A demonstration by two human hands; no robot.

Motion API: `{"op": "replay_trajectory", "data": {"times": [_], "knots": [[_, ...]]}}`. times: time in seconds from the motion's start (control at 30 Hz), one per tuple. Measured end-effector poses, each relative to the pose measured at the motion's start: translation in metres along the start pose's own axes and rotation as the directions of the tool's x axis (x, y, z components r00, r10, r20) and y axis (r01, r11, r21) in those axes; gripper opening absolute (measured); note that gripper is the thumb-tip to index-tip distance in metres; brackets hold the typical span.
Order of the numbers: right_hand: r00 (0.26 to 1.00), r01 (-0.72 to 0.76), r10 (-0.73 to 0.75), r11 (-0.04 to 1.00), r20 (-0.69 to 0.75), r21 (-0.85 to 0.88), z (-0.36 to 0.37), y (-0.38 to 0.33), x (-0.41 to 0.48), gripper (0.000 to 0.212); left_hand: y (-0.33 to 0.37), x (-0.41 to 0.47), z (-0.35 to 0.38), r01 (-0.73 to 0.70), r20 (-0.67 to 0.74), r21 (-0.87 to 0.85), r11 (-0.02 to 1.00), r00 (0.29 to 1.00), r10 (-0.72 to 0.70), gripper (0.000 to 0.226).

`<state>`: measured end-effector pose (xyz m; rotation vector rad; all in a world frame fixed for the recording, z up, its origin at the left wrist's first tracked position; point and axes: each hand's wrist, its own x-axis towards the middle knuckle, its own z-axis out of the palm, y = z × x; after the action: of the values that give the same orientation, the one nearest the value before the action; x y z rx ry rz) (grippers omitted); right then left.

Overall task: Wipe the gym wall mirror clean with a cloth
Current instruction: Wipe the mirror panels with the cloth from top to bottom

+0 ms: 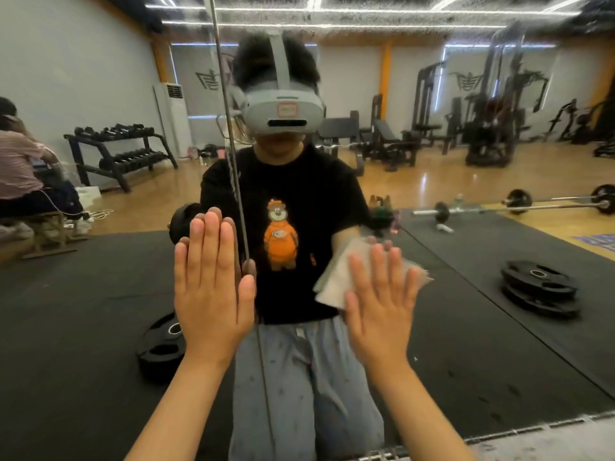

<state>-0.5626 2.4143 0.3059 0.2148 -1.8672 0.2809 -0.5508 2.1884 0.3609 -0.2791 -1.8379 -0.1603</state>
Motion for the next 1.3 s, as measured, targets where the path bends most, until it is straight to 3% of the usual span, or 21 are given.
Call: {"op": "replay_trajectory", "data": {"times": [0.13, 0.2, 0.23, 0.3, 0.37, 0.43, 0.57, 0.67, 0.73, 0.97, 1.3], "knots": [[0.99, -0.13, 0.129, 0.991, -0.048, -0.015, -0.019, 0.076, 0.009, 0.054, 0.002, 0.001, 0.001, 0.003, -0.004, 0.012, 1.0, 1.0, -0.003, 0.065], [0.963, -0.261, 0.262, 0.965, -0.058, 0.018, -0.027, 0.102, 0.013, 0.054, 0.003, 0.0, 0.002, 0.006, -0.009, 0.014, 1.0, 1.0, -0.006, 0.064], [0.922, -0.376, 0.381, 0.924, -0.072, 0.073, -0.03, 0.11, 0.015, 0.054, 0.004, 0.0, 0.002, 0.008, -0.012, 0.014, 1.0, 1.0, -0.008, 0.063], [0.765, -0.604, 0.633, 0.77, -0.121, 0.205, -0.029, 0.109, 0.021, 0.057, 0.005, 0.0, 0.002, 0.013, -0.015, 0.013, 1.0, 1.0, -0.012, 0.062], [0.617, -0.718, 0.771, 0.634, -0.161, 0.288, -0.023, 0.087, 0.024, 0.06, 0.005, 0.0, 0.003, 0.015, -0.017, 0.017, 1.0, 1.0, -0.015, 0.061], [0.597, -0.725, 0.785, 0.616, -0.165, 0.308, -0.012, 0.053, 0.019, 0.059, 0.005, 0.0, 0.003, 0.016, -0.018, 0.017, 1.0, 1.0, -0.016, 0.061], [0.78, -0.59, 0.621, 0.77, -0.075, 0.241, 0.01, -0.023, -0.011, 0.059, 0.005, -0.001, 0.003, 0.025, -0.016, 0.028, 0.999, 1.0, -0.025, 0.064], [0.944, -0.33, 0.324, 0.931, 0.063, 0.154, 0.02, -0.077, -0.031, 0.058, 0.004, 0.0, 0.003, 0.019, -0.01, 0.039, 0.999, 1.0, -0.018, 0.063], [0.987, -0.135, 0.121, 0.981, 0.107, 0.136, 0.021, -0.097, -0.033, 0.057, 0.004, 0.001, 0.002, 0.015, -0.017, 0.027, 1.0, 1.0, -0.015, 0.063], [0.983, 0.164, -0.171, 0.981, 0.067, 0.101, 0.008, -0.088, 0.019, 0.062, 0.004, 0.001, -0.011, 0.008, 0.045, -0.108, 0.994, 0.999, -0.003, 0.067], [0.918, 0.39, -0.393, 0.919, 0.053, 0.05, -0.009, -0.077, 0.076, 0.058, 0.0, 0.002, -0.019, -0.02, 0.105, -0.081, 0.996, 0.994, 0.029, 0.067]]}}
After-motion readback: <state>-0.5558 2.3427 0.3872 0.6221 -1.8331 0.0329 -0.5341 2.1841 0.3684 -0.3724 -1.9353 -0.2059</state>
